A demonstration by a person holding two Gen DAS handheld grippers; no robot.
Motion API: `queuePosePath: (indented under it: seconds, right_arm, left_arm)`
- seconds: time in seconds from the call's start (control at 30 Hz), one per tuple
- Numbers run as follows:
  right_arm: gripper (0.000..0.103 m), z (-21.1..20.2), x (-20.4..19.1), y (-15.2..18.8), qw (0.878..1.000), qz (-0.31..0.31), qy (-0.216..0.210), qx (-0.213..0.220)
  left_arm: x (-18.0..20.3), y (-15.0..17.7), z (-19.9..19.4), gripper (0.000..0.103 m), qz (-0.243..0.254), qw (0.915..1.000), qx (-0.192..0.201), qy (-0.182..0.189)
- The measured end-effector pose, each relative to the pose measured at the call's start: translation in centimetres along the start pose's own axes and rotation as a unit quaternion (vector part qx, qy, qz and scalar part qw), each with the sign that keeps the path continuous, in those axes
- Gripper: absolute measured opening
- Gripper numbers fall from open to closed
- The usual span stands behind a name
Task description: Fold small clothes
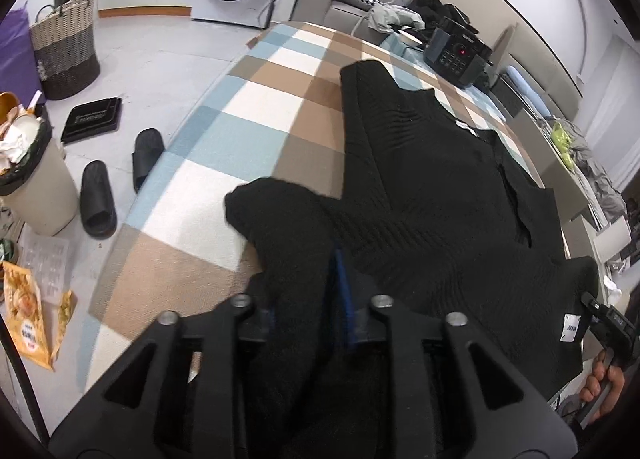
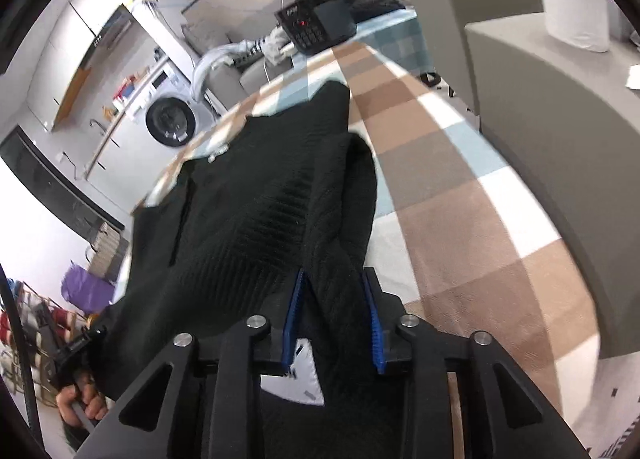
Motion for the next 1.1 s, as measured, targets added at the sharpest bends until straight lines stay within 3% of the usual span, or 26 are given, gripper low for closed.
queuePosePath:
  seconds: [0.07,0.17,0.4,0.6,0.83,1.0,1.1]
  right_arm:
    - [0.050,-1.6,1.0,0.2,1.000,0.009,-0.007,0.014]
    - [0.057,-3.0,2.8,1.1,1.000,0.024,-0.014,0.013]
    - [0.057,-2.9,3.9,4.5,1.000,0.012,-0.021,-0.016]
    - [0.057,-1.7,3.2,4.9,0.999,-0.047,0.012,-0.013]
    - [0.057,-1.5,2.4,5.2,0.998,-0.059,-0.006,-0.017]
    - [0.057,-1.7,2.4,5.7,0.998,-0.061,-0.007,-0.015]
    - [0.057,-1.8,2.5,5.8,0.998,-0.060,-0.005,-0.013]
  left_arm:
    - [-0.1,0.2,-1.5,0.055,-0.003,0.9999,0.015,0.003]
    - [-0.4,0.4,-3.7,0.067,0.004,0.9992,0.038,-0.010]
    - [-1.0,2.7,-5.7,0.069,-0.007,0.9993,0.034,-0.013]
    - [-1.3,4.7,-6.1,0.069,0.002,0.9994,0.020,-0.027]
    - [-2.1,5.5,-6.8,0.069,0.000,0.9988,0.020,-0.043]
    - [-2.1,5.8,-6.3,0.069,0.001,0.9993,0.015,-0.034]
    - [-1.9,5.9,-6.4,0.059,0.005,0.9993,0.023,-0.029]
Point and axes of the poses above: each gripper's, at about its wrist camera, not at the fingertips, and z roughly the way its jaws point, x to its right, y to its underside, the point moved 9 cm from there along z, roughly the way its jaws point, and after that the axes turned 10 degrees about y, right-handed, at the moved point
